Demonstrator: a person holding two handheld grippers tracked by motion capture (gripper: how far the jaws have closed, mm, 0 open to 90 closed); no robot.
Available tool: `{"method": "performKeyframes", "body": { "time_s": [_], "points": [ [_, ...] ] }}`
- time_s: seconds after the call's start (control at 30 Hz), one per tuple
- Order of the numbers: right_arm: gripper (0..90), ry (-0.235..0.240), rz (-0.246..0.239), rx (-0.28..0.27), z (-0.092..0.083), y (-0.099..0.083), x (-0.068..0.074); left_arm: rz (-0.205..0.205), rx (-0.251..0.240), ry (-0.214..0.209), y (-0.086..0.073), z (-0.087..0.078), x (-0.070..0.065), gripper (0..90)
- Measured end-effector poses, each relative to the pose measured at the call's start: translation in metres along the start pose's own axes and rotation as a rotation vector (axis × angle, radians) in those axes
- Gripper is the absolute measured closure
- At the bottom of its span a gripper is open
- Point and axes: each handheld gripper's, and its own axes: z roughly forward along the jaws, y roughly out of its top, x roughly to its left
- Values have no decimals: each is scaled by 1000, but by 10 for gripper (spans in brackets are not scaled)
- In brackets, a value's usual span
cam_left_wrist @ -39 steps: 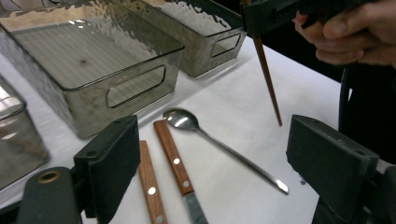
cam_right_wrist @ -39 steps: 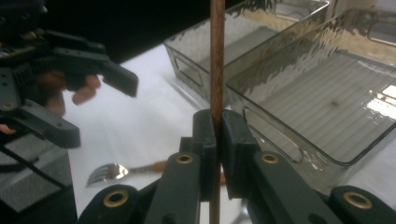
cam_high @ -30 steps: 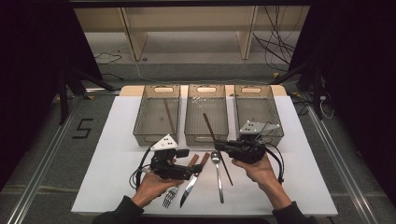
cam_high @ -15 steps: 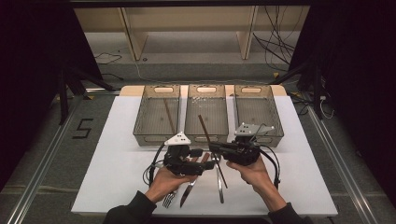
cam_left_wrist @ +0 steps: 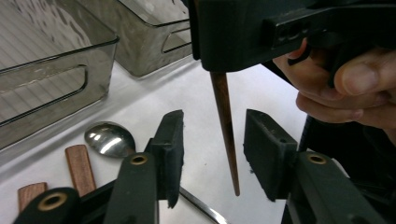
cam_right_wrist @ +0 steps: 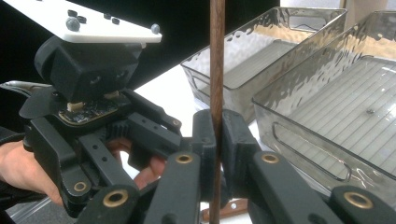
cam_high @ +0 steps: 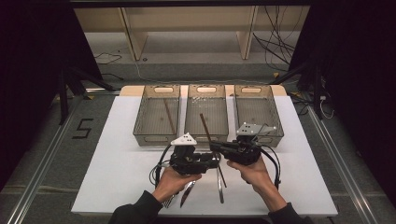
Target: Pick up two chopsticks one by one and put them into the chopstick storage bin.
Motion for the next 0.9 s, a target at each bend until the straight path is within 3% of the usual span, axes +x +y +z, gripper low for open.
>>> {"method": "performKeyframes", "body": {
  "time_s": [0.6, 0.8, 0.9],
  "points": [
    [850, 1, -4, -5, 1, -1, 2, -27, -7, -48, 2, 5, 1, 771],
    [847, 2, -7, -15, 1, -1, 3, -66, -8, -55, 2, 3, 5, 823],
    [791, 13, -4, -27, -1, 0, 3, -61, -4, -52, 4, 1, 6, 840]
  ]
}}
